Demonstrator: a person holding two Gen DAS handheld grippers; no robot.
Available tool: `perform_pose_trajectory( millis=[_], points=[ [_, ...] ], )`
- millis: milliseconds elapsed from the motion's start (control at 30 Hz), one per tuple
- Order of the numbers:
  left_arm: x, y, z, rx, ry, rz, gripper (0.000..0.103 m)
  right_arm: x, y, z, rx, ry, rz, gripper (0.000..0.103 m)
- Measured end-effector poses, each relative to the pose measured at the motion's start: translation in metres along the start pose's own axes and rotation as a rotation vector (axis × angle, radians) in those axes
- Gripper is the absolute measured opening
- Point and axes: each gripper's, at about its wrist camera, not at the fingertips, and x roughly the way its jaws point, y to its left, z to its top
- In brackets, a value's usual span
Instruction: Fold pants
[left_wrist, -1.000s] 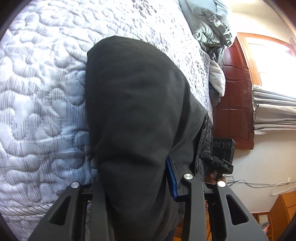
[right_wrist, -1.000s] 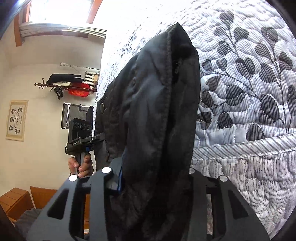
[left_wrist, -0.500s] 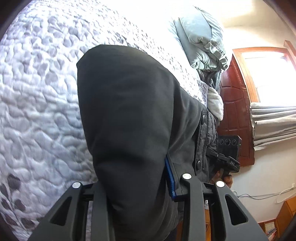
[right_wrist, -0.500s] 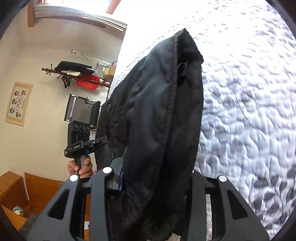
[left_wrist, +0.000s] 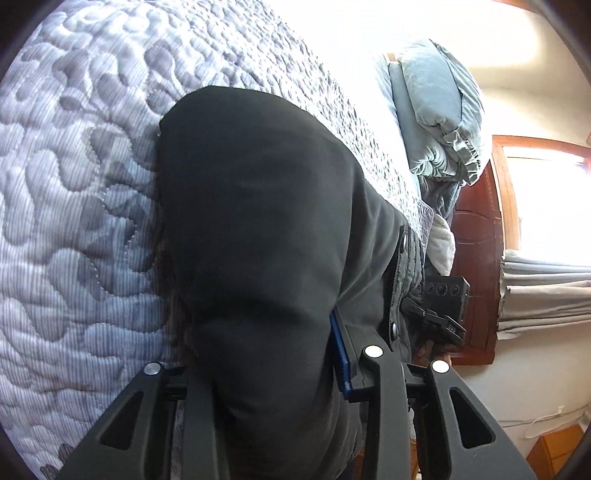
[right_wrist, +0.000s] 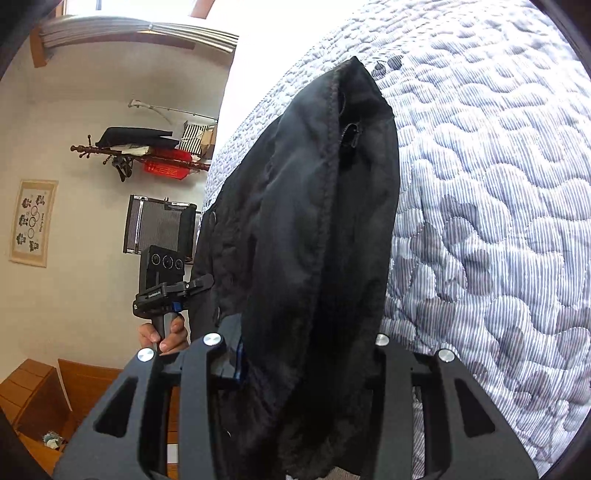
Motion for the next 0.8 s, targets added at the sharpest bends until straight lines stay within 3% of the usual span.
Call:
perform_pose_trajectory(
  millis=[133, 167, 233, 333, 467, 533, 600, 667, 800],
  points=[
    [0.001, 0.005, 0.001, 0.010, -0.004, -0.014, 0.038, -0.002, -0.011, -0.002, 0.003, 0.018, 0.013, 0.049],
    [0.001, 0.005, 0.001, 0.010, -0.011, -0.009, 0.043, -0.003, -0.011, 0.001, 0.008, 0.016, 0.004, 0.055],
    [-0.006, 0.004, -0.002, 0.013, -0.042, 0.015, 0.049, -0.012, -0.015, -0.003, 0.012, -0.001, -0.023, 0.058],
    [-0.028, -0.005, -0.012, 0.050, -0.127, 0.105, 0.064, -0.040, -0.004, -0.010, -0.016, -0.084, -0.131, 0.059],
    [-0.055, -0.019, -0.033, 0.096, -0.248, 0.130, 0.078, -0.065, 0.018, -0.035, -0.118, -0.160, -0.265, 0.059],
    [-0.053, -0.020, -0.038, 0.095, -0.253, 0.149, 0.078, -0.066, 0.016, -0.044, -0.120, -0.168, -0.338, 0.059],
    [-0.042, -0.017, -0.042, 0.093, -0.239, 0.230, 0.077, -0.062, 0.002, -0.048, -0.085, -0.153, -0.403, 0.064],
    [-0.029, -0.011, -0.042, 0.069, -0.208, 0.252, 0.077, -0.063, -0.007, -0.052, -0.066, -0.154, -0.408, 0.064],
    [-0.029, -0.016, -0.047, 0.055, -0.220, 0.208, 0.077, -0.083, 0.002, -0.060, -0.055, -0.206, -0.370, 0.063]
  ],
)
